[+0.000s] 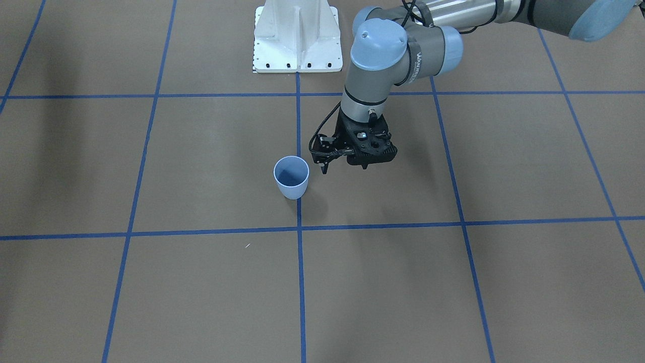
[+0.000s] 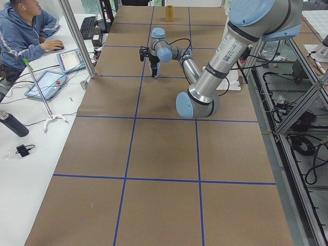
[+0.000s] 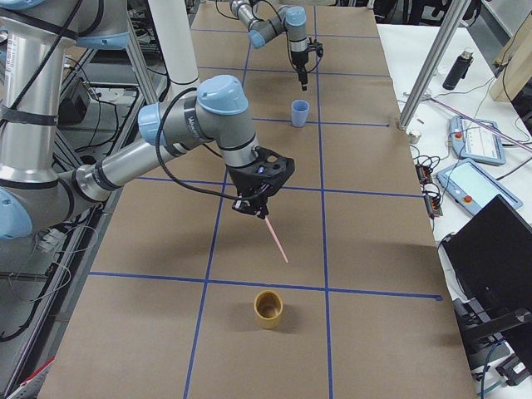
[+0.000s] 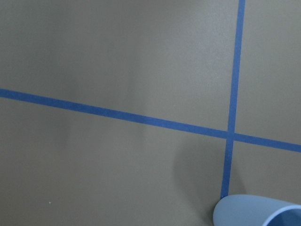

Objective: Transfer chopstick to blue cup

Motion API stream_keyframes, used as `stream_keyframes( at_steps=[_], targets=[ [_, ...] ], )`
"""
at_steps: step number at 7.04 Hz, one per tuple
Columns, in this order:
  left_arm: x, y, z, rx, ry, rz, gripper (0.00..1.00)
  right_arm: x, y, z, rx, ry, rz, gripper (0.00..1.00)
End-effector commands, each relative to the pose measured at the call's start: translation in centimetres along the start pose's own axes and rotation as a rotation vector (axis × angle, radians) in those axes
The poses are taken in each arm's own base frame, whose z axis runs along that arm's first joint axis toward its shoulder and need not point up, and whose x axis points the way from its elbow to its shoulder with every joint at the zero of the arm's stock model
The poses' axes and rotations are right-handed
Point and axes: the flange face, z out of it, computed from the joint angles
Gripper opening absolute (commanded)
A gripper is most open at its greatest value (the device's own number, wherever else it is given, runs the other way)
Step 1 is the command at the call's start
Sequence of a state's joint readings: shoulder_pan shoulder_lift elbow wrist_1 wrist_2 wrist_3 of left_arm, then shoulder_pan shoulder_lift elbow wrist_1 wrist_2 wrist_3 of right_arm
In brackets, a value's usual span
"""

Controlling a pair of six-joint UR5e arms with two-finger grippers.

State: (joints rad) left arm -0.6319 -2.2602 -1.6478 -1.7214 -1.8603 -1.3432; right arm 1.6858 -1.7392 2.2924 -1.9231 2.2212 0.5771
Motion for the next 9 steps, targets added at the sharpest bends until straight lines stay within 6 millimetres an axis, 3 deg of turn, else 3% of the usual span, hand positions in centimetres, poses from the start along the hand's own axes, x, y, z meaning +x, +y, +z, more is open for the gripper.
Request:
stream_keyframes(
  at_steps=[1,3,5,7,9],
  targets=[
    [-4.0,-2.0,-0.3,0.036,0.033,0.066,0.98,-11.6,-1.8,0.0,-0.056,-0.066,-0.041,0.0],
    [-9.1,-5.9,-1.9,-0.006,0.023,0.069,0.98,-23.1,-1.1,0.8,-0.093,-0.108,-0.082,0.0],
    [-15.9,-7.8,-3.5,0.009,-0.018,0.179,0.98,-34.1,3.9,1.5,-0.156,-0.149,-0.123,0.0],
    [-21.8,-10.6,-5.3,-0.027,-0.023,0.218,0.98,-41.8,10.0,-0.1,-0.225,-0.203,-0.059,0.0],
    [-23.0,-11.0,-5.4,-0.028,-0.032,0.226,0.98,-46.0,13.7,-2.2,-0.271,-0.245,-0.027,0.0]
  ],
)
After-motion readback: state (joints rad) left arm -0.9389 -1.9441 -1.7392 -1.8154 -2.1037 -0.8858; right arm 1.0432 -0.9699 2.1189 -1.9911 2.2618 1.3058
